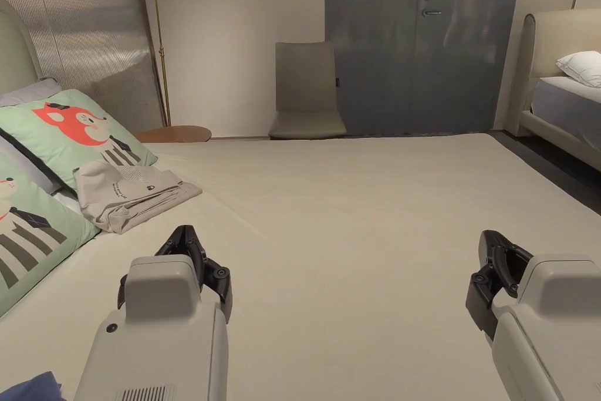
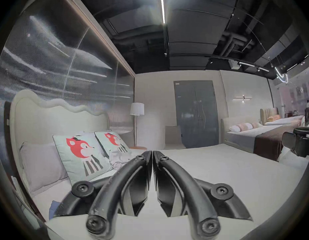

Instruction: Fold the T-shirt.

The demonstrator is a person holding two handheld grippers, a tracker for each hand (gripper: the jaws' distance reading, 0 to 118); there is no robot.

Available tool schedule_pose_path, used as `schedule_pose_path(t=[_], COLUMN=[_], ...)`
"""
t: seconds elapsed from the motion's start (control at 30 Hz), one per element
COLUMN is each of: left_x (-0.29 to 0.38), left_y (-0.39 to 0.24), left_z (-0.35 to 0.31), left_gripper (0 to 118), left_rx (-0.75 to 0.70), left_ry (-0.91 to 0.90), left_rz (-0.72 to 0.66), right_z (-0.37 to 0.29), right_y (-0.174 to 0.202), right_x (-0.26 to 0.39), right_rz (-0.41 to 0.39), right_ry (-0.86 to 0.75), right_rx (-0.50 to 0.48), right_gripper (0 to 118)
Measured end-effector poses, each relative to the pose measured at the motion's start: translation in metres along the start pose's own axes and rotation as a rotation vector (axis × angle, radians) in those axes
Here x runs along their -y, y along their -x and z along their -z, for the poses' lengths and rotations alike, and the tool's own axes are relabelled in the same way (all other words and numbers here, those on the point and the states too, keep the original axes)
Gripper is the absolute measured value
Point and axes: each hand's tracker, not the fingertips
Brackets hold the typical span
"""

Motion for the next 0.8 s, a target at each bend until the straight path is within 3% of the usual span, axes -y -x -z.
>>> schedule_pose_path(t=[0.13,0.27,0.3,0.33,0.37,0.4,0.43,0.47,0.8], left_x=[-0.0003,0.0008,0.0011,0.0018,0.0027,0.0034,0.0044,0.0034,0.0025], left_y=[0.0008,0.0009,0.001,0.001,0.0009,0.001,0.001,0.0009,0.0035], left_z=[0.001,0.0011,0.0016,0.0022,0.0015,0.0009,-0.0038,-0.0038,-0.0058], left_gripper=[1,16,37,62,94,113,109,111,111], left_rx=[0.008,0.019,0.028,0.036,0.038,0.043,0.026,0.05,0.037], left_ry=[0.007,0.016,0.021,0.024,0.023,0.019,-0.02,-0.01,0.0], left_rz=[-0.011,-0.014,-0.012,-0.01,-0.01,-0.01,-0.013,-0.01,-0.028], right_z=[0.0014,0.0025,0.0023,0.0022,0.003,0.0042,0.0054,0.0056,0.0], right_y=[0.0005,0.0021,0.0024,0.0024,0.0021,0.0019,0.002,0.0025,0.004], right_x=[0.0009,0.0023,0.0028,0.0032,0.0031,0.0029,0.0031,0.0041,0.003], right_rz=[-0.001,-0.01,-0.011,-0.01,-0.008,-0.006,-0.002,-0.003,-0.023], right_ry=[0.001,0.007,0.002,-0.003,-0.001,0.006,0.016,0.016,-0.004], right_rx=[0.004,0.003,0.008,0.008,0.004,-0.001,-0.005,-0.002,0.011], right_gripper=[0,1,3,16,51,81,107,118,118])
